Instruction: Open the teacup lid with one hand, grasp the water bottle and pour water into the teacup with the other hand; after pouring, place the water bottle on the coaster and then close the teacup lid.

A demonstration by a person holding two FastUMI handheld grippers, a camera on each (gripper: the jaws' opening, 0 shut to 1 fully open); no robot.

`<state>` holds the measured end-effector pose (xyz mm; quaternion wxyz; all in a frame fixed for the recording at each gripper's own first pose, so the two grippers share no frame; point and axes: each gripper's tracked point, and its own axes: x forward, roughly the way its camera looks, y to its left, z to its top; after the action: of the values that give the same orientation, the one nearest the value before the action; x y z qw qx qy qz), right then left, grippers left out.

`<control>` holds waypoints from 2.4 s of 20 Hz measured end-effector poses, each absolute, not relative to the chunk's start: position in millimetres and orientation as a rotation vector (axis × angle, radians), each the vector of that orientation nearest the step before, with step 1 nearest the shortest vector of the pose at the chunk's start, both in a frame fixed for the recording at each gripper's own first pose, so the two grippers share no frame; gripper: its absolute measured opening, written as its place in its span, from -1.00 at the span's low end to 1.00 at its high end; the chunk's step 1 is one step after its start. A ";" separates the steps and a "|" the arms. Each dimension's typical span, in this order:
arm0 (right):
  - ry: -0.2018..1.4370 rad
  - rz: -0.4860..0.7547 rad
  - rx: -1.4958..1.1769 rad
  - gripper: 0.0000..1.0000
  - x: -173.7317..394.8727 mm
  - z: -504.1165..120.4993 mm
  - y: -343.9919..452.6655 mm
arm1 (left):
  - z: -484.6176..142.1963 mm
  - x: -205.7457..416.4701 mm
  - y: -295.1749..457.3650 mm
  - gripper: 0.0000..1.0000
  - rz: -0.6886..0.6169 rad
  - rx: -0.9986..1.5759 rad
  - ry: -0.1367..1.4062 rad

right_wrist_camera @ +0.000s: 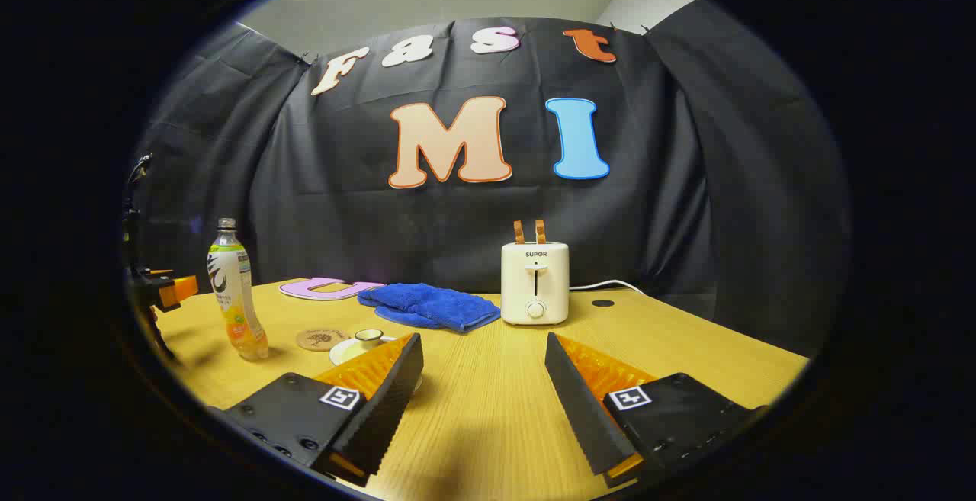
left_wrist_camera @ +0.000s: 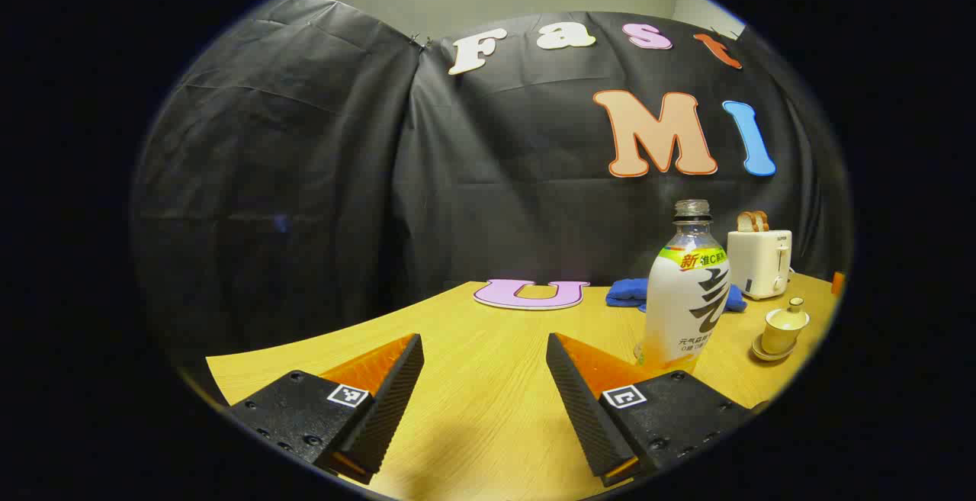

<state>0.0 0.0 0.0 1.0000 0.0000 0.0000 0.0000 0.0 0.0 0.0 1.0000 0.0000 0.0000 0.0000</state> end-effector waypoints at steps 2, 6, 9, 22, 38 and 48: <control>0.000 0.000 0.000 0.96 -0.5 0.3 -0.1 | -0.1 -0.2 0.3 0.90 0.000 0.000 0.000; 0.000 0.000 0.000 0.96 -0.2 0.4 0.0 | -0.2 0.1 -0.6 0.90 -0.004 -0.001 0.000; 0.000 0.000 0.000 0.96 0.0 0.4 0.2 | 0.1 -0.1 -1.5 0.89 -0.009 -0.001 0.000; -0.001 0.000 0.000 0.96 -0.2 0.0 0.6 | -0.5 0.1 -1.7 0.89 -0.012 -0.002 0.000; 0.000 0.009 0.000 0.97 0.2 0.3 2.8 | -0.9 0.8 0.2 0.90 -0.002 -0.001 0.000; 0.012 0.183 0.007 0.97 1.9 -2.6 40.6 | -1.3 1.0 -0.3 0.90 -0.003 0.000 -0.001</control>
<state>1.9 40.6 -2.6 0.9958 0.0035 0.0058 0.0912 1.0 -0.3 -1.3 1.0000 -0.0001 -0.0006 -0.0015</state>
